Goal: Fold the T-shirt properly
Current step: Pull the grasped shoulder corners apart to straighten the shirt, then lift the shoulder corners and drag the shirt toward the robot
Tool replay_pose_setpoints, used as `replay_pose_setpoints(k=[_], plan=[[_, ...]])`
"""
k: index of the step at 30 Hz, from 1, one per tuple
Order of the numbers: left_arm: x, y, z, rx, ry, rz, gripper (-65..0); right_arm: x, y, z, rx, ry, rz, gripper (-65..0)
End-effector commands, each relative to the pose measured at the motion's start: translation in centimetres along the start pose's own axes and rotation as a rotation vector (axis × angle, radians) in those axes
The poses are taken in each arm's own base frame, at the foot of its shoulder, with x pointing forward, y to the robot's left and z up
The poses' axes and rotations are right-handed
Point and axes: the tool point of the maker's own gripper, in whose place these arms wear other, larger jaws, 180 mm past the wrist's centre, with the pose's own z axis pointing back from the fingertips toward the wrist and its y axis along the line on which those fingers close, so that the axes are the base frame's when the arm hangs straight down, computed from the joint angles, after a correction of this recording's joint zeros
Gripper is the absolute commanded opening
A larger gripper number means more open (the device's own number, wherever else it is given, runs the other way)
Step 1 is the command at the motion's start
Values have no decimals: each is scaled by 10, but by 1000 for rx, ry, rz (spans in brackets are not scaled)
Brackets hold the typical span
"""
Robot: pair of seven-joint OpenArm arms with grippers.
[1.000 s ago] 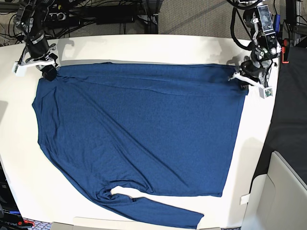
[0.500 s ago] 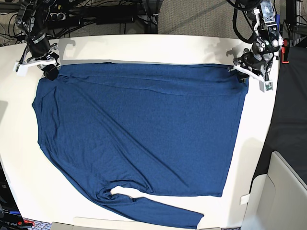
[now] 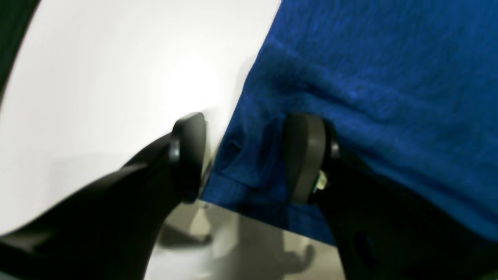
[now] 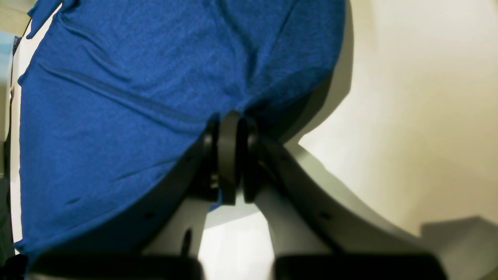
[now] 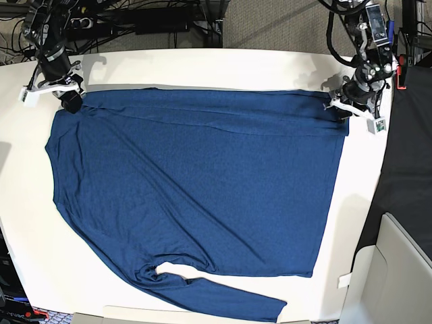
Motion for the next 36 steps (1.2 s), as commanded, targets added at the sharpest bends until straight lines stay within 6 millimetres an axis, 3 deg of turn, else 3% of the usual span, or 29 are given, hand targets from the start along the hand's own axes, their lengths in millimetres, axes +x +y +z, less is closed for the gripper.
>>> replay_pose_setpoints(k=[1,5,12,19,23,26,33,36], plan=[[-12,-10,1,-60,63,3,-361,12,4,2,19,-39,15,-648],[-14,-24,3,-142,65,-45,-471,12,4,2,19,-39,15,-648],[-20,-23,4,-143,101,-49,-650,12,4,2,19,-39,15,-648],[13,-28,22,-146,1,-88,-650,13,6,3,22,-42,16,-648],[10,-29,35,-147,15,-126,-650,16,1,8,25,-51,-18,-648],[21,-39,47,-178,-3,-200,-650,20,0,10,28,-61,-24,-648],[64,-47,51,-182,-76,-212,-650,46,12,2,67,-111,0,-648],[82,-55,51,-195,-118,-213,-650,66,19,-3,89,-142,34,-648]])
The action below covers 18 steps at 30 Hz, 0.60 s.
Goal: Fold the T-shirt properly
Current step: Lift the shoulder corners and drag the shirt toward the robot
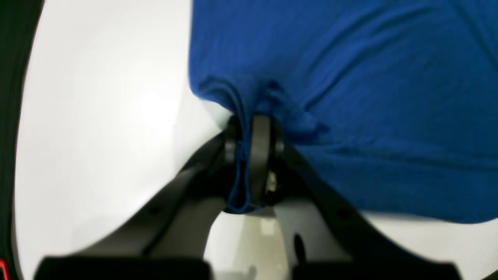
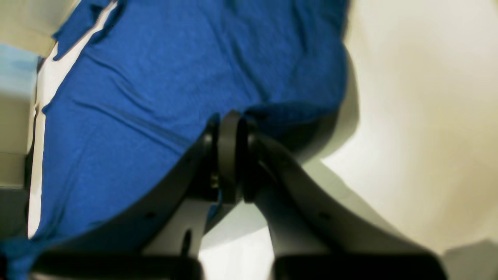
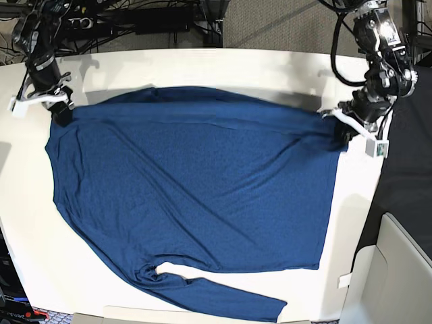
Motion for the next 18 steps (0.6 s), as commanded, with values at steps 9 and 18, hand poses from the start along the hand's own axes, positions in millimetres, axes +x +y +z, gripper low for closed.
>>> replay_pose_setpoints(k=[9,18], plan=[[52,-5,-15,-27,-113,22,-650,59,5,-26,42,-115,21,-648],[66,5,-49,-53,-114,122,-650,68,3,-73,56,-101,-78,-648]])
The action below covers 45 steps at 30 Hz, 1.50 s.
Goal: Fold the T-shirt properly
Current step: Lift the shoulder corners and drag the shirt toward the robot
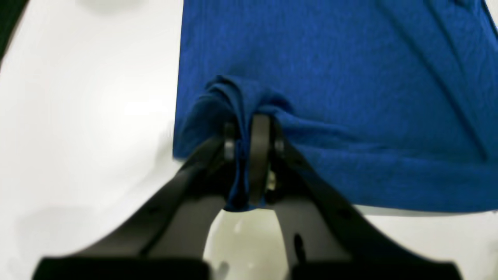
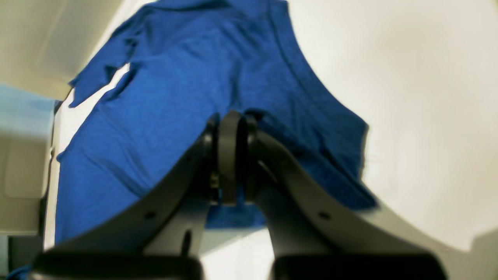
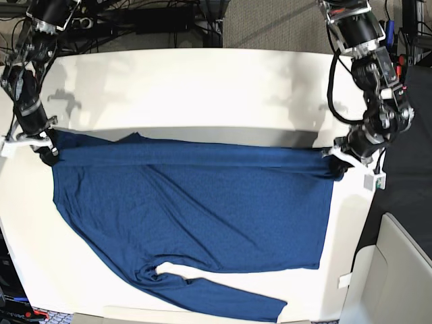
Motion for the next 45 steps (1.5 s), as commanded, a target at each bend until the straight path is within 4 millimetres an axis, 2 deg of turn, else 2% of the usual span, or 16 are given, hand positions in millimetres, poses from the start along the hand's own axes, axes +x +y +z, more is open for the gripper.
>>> replay_pose_setpoints(k=[1,4,10,17,19,21,24,26,30,32,34,42,45], plan=[[25,1,2,-2,-75,-10,-650,23,11,-3,34,-62,7,-648],[26,5,-6,-5,-88,16,-650,22,14,-18,43,-50,-23,-648],[21,15,-25,-4,-99,82,-650,23,12,-37,39,-42,-77,-648],[8,26,-45,3,-75,151,-639,10,3,-45,19,-10,-123,-641],[4,28,-47,4,-51,158,-593,6,2,-44,15,2,-123,-589],[2,27,-47,2,-34,158,-534,-1,-5,-41,-2,21,-128,-492],[6,25,-43,1,-32,143,-466,-4,-3,-38,4,42,-125,-352],[10,23,-39,0,-36,131,-447,-4,0,-34,13,43,-106,-319],[23,15,-24,-5,-43,81,-437,5,12,-22,39,13,-55,-320],[14,13,-17,-2,-8,55,-417,13,11,-10,36,-15,-28,-320],[15,13,-8,7,-10,37,-405,19,7,3,26,-39,-9,-320],[-1,50,18,88,14,123,-375,18,-1,44,-9,-59,74,-320],[-10,49,14,78,26,160,-353,19,-3,52,-18,-64,89,-320]])
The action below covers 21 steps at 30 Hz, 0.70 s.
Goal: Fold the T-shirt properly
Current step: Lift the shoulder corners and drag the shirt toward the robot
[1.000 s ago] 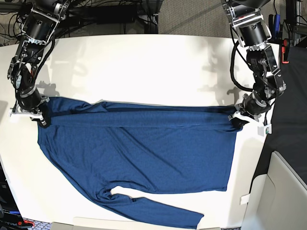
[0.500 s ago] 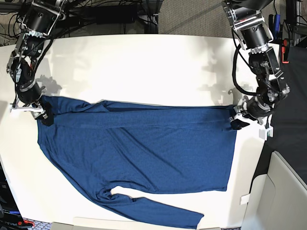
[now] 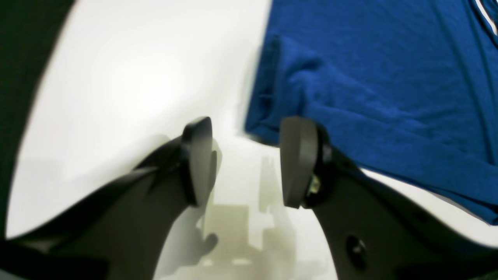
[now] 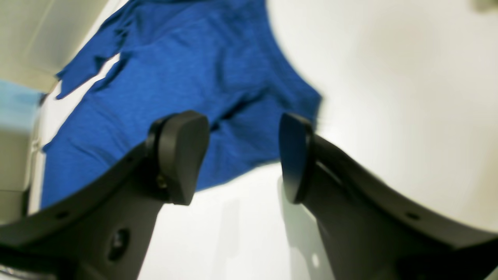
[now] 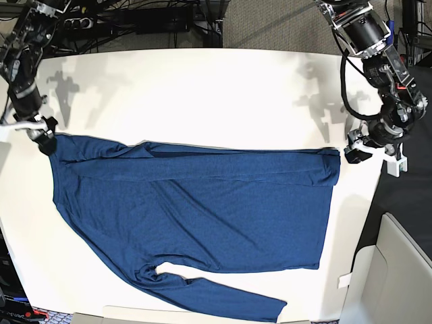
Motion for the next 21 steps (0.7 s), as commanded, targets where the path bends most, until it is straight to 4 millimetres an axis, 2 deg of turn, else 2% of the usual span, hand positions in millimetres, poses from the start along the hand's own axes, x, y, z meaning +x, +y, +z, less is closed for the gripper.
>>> replay_pose_setpoints(k=[1,4,9,21], plan=[[9,-8,-2,-28,-25,6,-342,19,12,3,37,-53,26,-320],[-10,-9,-13,-44,25,48,-312,18,11,7,32,-52,33,-320],[-29,-16,-28,-70,50,103,-308,12,7,9,23,-40,32,-320],[-31,-30,-64,-127,69,208,-308,10,6,12,21,-34,36,-320]])
